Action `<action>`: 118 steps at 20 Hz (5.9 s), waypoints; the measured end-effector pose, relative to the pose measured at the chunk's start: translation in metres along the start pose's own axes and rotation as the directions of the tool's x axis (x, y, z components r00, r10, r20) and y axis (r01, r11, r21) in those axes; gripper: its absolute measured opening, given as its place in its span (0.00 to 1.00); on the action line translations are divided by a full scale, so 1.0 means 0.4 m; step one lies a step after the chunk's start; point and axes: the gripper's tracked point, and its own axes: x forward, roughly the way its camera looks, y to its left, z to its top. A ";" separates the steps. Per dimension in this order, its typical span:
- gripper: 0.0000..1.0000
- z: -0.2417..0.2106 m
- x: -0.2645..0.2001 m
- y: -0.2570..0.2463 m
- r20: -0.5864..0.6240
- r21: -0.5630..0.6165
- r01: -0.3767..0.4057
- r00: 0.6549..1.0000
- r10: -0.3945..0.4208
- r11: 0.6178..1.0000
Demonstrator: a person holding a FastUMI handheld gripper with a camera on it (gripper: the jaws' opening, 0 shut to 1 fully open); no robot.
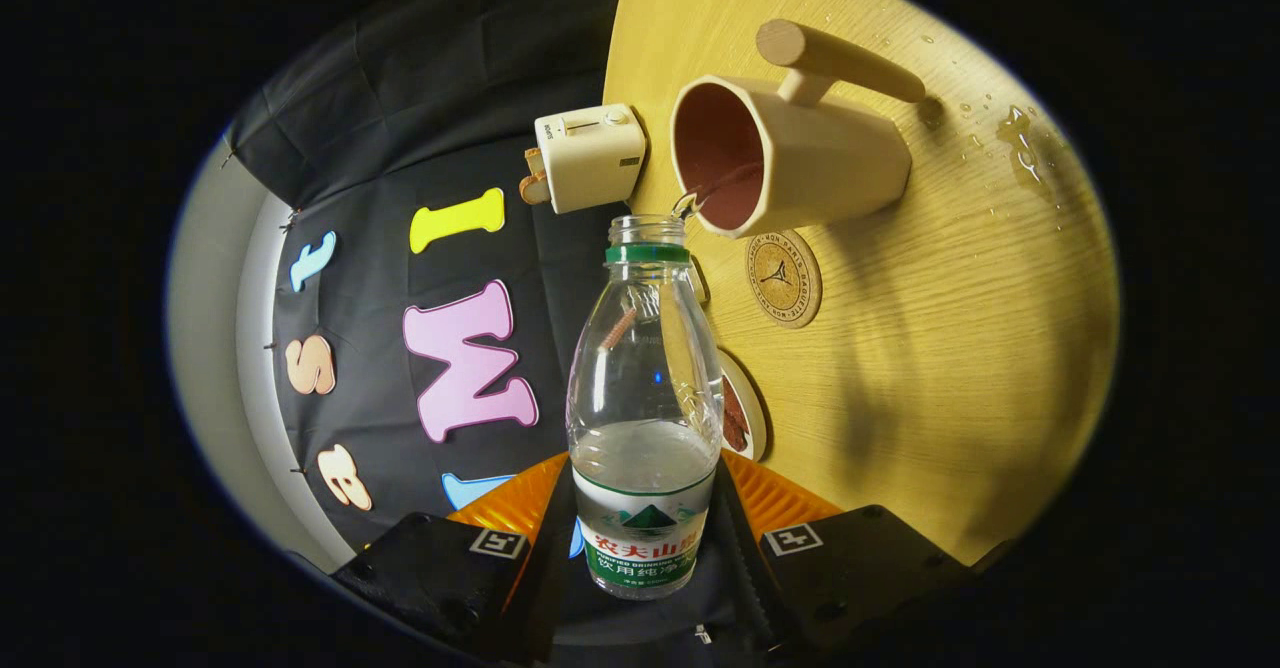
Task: Take the bottle from table, then pour the juice into the cup, finally place the bottle on the coaster
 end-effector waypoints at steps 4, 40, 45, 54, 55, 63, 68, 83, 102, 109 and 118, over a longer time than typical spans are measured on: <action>0.71 0.013 0.005 0.010 0.019 0.040 -0.011 1.000 0.010 0.999; 0.71 0.064 0.041 0.148 0.124 0.458 -0.113 0.990 0.063 0.882; 0.71 0.067 0.043 0.152 0.132 0.463 -0.119 0.989 0.064 0.878; 0.71 0.074 0.035 0.158 0.160 0.445 -0.137 0.984 0.072 0.885; 0.71 0.075 0.033 0.157 0.167 0.432 -0.139 0.983 0.072 0.891; 0.71 0.064 0.022 0.110 0.189 0.136 -0.111 0.978 0.084 0.984; 0.71 0.034 0.018 0.131 0.164 -0.379 -0.032 0.981 0.101 0.925; 0.72 0.131 0.133 0.226 0.383 -0.918 0.396 0.897 0.220 -0.017; 0.73 0.192 0.299 0.037 0.395 -0.860 0.433 0.900 0.187 -0.269; 0.73 0.222 0.305 0.031 0.417 -0.855 0.459 0.886 0.205 -0.243; 0.75 0.221 0.308 0.007 0.420 -0.853 0.461 0.885 0.203 -0.244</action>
